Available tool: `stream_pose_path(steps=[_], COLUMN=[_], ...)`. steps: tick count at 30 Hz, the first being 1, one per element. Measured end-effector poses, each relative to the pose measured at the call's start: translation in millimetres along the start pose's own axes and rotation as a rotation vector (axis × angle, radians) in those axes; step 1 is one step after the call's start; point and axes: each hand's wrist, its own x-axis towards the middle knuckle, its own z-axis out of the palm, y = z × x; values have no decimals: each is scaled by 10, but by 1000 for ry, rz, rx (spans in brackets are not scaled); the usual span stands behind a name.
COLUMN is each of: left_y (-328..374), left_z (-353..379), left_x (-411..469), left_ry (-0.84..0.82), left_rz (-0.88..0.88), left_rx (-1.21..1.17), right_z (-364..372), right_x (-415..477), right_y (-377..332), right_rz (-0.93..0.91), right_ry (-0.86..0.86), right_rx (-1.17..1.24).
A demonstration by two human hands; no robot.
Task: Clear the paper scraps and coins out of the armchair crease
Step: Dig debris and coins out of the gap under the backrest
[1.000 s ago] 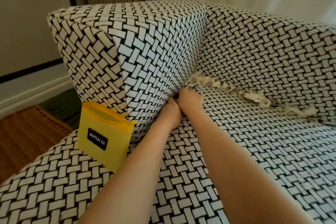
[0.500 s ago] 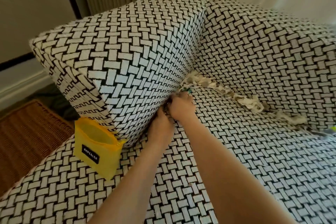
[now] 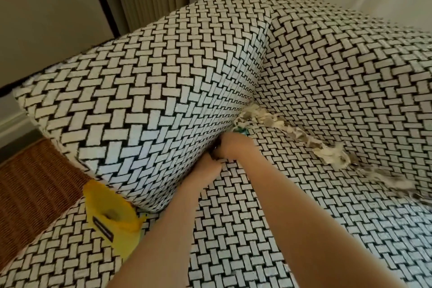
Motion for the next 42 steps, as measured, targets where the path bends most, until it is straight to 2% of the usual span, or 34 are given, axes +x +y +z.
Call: stream_pose_path(steps=[4, 7, 13, 17, 21, 24, 27, 31, 36, 39, 42], left_y=[-87, -48, 24, 139, 287, 291, 246, 135, 126, 100, 50], left_z=[40, 29, -32, -87, -92, -12, 50, 89, 58, 53, 81], left_x=[-4, -13, -1, 101, 147, 214, 161, 147, 67, 17, -13], left_ry=[75, 73, -72, -131, -170, -93, 26, 44, 30, 20, 42], left_rz=[26, 54, 118, 36, -150, -169, -193, -177, -18, 19, 98], left_rx=[-95, -73, -37, 139, 213, 192, 18, -150, -218, -284, -153], right_z=[-35, -29, 18, -58, -159, -225, -194, -171, 4, 97, 40], right_x=[35, -25, -161, -81, 36, 57, 79, 95, -21, -65, -29], right_y=[-7, -22, -120, -114, -97, -59, -42, 13, 66, 112, 235], right_rz=[-42, -37, -12, -18, -50, -80, -78, -63, -93, -42, -7], right_ry=[-34, 16, 78, 34, 14, 3, 7, 38, 140, 242, 280], right_rx=[-21, -62, -94, -94, -189, -189, -155, -57, 66, 216, 400])
